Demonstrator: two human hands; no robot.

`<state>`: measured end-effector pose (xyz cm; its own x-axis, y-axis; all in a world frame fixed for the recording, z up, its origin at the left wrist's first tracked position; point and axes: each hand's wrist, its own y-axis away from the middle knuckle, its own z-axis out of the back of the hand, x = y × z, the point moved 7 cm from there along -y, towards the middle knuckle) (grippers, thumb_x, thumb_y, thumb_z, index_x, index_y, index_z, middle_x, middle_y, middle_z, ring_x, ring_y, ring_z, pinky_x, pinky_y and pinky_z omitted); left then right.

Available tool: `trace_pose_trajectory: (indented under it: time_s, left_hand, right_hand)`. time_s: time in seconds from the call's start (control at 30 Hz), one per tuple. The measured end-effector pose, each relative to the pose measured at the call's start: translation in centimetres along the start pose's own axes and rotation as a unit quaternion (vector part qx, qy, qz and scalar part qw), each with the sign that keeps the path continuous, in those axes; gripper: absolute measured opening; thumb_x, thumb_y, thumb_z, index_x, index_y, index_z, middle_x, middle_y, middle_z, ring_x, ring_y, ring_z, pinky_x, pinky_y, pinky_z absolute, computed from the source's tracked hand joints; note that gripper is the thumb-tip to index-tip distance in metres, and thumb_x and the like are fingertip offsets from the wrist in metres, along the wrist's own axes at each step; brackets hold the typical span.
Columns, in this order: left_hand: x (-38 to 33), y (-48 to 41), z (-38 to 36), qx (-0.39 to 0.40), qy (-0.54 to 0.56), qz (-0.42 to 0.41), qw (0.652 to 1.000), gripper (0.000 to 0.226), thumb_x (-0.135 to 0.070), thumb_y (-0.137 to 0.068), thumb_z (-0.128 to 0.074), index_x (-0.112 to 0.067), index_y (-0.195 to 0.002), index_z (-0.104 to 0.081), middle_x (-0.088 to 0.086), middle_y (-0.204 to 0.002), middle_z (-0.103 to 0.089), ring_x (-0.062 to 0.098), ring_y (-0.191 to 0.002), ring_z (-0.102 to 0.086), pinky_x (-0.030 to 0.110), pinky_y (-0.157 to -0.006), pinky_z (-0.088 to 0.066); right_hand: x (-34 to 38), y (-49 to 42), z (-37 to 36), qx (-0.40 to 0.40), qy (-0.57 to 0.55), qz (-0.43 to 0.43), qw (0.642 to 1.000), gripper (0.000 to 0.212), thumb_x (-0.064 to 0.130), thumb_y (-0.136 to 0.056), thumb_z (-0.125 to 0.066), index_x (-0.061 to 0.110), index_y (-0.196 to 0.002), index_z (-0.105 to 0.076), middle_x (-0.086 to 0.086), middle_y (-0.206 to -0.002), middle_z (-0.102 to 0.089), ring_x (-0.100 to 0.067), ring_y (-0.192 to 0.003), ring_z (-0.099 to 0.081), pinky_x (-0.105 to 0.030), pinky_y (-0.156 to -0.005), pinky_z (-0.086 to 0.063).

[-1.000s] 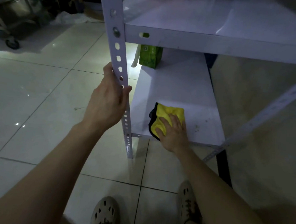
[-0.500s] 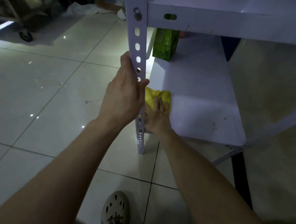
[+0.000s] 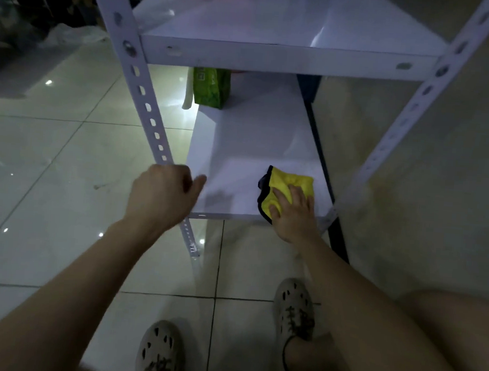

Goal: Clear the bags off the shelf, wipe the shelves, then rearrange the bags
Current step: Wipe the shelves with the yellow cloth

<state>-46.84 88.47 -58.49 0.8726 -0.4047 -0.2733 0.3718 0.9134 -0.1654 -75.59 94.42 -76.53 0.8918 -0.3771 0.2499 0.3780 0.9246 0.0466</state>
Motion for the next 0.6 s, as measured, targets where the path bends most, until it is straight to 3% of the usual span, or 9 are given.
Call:
trace_pose_trajectory:
  time_s: [0.1, 0.2, 0.4, 0.53, 0.6]
  left_hand:
    - [-4.2, 1.3, -5.2, 0.059, -0.01, -0.152, 0.987, 0.04, -0.057, -0.108, -0.052, -0.023, -0.12, -0.069, 0.002, -0.115, -0.076, 0.026, -0.097, -0.073, 0.038, -0.08, -0.06]
    - [-4.9, -0.7, -9.6, 0.074, 0.004, -0.168, 0.983, 0.054, -0.054, -0.11, -0.047, -0.018, -0.15, -0.055, 0.007, -0.151, -0.06, 0.03, -0.133, -0.06, 0.045, -0.107, -0.053]
    - [-2.6, -6.8, -17.5, -0.024, -0.022, -0.096, 0.995, 0.062, -0.057, -0.113, -0.033, -0.01, -0.15, -0.049, 0.016, -0.16, -0.051, 0.036, -0.154, -0.041, 0.054, -0.129, -0.032]
    - [-0.6, -7.7, -20.4, -0.089, -0.019, -0.039, 0.995, 0.064, -0.055, -0.111, -0.028, -0.01, -0.155, -0.041, 0.015, -0.166, -0.043, 0.031, -0.163, -0.026, 0.054, -0.135, -0.014]
    - [0.0, -7.5, -20.6, -0.117, -0.015, -0.021, 0.993, 0.067, -0.054, -0.109, -0.031, -0.01, -0.158, -0.037, 0.014, -0.168, -0.041, 0.029, -0.165, -0.022, 0.053, -0.136, -0.009]
  right_hand:
    - [-2.0, -0.3, 0.6, -0.001, 0.0, -0.034, 0.999, 0.058, 0.046, -0.109, -0.038, 0.036, -0.165, -0.027, -0.008, -0.174, -0.012, -0.026, -0.162, -0.005, -0.053, -0.129, -0.002]
    - [-3.3, -1.5, 0.5, -0.024, 0.001, -0.079, 0.997, 0.06, 0.049, -0.106, -0.04, 0.037, -0.164, -0.028, -0.013, -0.174, -0.011, -0.033, -0.161, -0.006, -0.056, -0.129, 0.0]
    - [-6.5, -9.9, 0.3, -0.025, 0.012, -0.128, 0.991, 0.073, 0.075, -0.099, -0.02, 0.043, -0.165, -0.015, -0.014, -0.175, 0.0, -0.034, -0.162, 0.003, -0.058, -0.127, 0.01]
    - [-7.0, -15.9, 0.7, 0.005, 0.045, -0.133, 0.99, 0.073, 0.073, -0.1, -0.017, 0.045, -0.166, -0.008, -0.011, -0.176, 0.002, -0.034, -0.162, 0.004, -0.06, -0.126, 0.012]
    - [-4.3, -16.8, 0.1, 0.009, 0.07, -0.096, 0.993, 0.07, 0.07, -0.101, -0.017, 0.044, -0.166, -0.013, -0.011, -0.176, 0.0, -0.034, -0.162, 0.0, -0.059, -0.126, 0.01]
